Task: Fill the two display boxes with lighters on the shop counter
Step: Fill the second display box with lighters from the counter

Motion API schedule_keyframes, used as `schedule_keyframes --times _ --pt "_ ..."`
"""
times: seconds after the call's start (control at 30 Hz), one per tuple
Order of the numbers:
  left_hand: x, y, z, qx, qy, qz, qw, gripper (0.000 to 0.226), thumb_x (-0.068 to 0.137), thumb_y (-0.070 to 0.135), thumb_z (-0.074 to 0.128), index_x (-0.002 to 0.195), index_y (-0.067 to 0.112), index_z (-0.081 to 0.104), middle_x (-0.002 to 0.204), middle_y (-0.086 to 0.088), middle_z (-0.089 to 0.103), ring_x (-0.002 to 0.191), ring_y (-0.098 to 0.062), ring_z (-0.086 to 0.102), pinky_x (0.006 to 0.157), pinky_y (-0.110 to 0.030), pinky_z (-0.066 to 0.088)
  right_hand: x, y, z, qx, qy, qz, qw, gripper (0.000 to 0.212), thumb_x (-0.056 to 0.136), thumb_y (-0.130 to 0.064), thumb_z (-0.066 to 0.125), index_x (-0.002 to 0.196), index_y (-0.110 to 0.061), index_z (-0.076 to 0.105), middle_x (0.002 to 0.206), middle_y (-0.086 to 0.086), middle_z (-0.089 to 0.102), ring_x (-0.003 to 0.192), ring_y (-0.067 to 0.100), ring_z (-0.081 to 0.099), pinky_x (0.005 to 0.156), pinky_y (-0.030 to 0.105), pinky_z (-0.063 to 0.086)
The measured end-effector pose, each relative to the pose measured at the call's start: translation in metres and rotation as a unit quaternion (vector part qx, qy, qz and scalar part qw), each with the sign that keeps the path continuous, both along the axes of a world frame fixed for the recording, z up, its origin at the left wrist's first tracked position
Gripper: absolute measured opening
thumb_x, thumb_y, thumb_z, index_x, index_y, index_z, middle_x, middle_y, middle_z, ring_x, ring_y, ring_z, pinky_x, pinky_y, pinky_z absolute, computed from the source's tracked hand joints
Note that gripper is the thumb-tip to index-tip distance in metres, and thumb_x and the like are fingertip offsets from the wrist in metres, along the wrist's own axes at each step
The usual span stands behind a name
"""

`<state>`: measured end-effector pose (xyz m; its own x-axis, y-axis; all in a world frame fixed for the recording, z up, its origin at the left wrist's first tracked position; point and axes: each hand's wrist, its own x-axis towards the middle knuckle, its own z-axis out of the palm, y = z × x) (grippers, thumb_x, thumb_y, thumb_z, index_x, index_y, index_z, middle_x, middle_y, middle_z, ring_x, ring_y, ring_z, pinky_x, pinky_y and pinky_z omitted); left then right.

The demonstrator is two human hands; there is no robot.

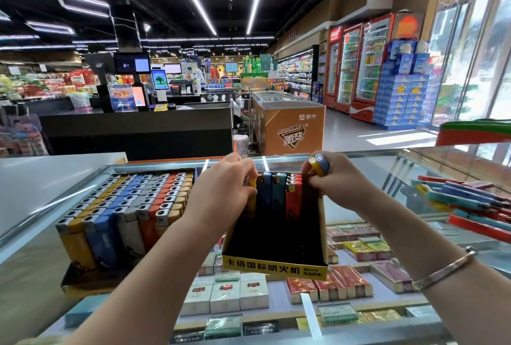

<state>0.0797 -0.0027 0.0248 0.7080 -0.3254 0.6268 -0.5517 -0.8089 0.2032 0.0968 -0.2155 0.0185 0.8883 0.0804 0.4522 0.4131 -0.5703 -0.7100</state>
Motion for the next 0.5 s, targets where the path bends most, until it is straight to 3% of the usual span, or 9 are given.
schedule_keyframes --times 0.2,0.33,0.43,0.5 --pt "0.001 0.001 -0.003 0.046 -0.021 0.054 0.997 0.015 0.083 0.029 0.066 0.094 0.024 0.058 0.096 0.011 0.053 0.083 -0.008 0.045 0.053 -0.02 0.036 0.001 0.001 0.0 0.004 -0.005 0.003 1.0 0.009 0.076 0.014 0.052 0.081 0.009 0.056 0.072 0.015 0.053 0.069 0.024 0.049 0.067 0.032 0.041" --pt "0.005 0.004 -0.008 -0.005 0.097 0.024 0.995 0.042 0.08 0.026 0.068 0.117 0.026 0.047 0.113 0.01 0.049 0.095 -0.01 0.052 0.073 -0.027 0.047 0.001 0.0 -0.001 0.006 -0.005 0.008 1.0 0.008 0.076 0.014 0.053 0.08 0.008 0.056 0.07 0.014 0.052 0.069 0.024 0.049 0.067 0.033 0.042" --pt "0.006 0.005 -0.01 -0.021 0.19 0.002 0.982 0.06 0.079 0.021 0.069 0.129 0.031 0.038 0.121 0.008 0.051 0.107 -0.013 0.051 0.089 -0.034 0.045 0.0 0.0 -0.001 0.013 -0.003 0.017 1.0 0.004 0.078 0.01 0.058 0.08 0.006 0.058 0.07 0.011 0.053 0.07 0.023 0.051 0.07 0.038 0.047" --pt "0.008 0.004 -0.011 -0.016 0.202 0.002 0.979 0.067 0.081 0.021 0.067 0.136 0.031 0.031 0.126 0.006 0.05 0.111 -0.014 0.049 0.091 -0.034 0.042 0.0 -0.002 -0.001 0.023 -0.01 0.02 0.999 0.004 0.082 0.001 0.062 0.079 0.003 0.06 0.066 0.006 0.054 0.068 0.018 0.051 0.067 0.034 0.046"
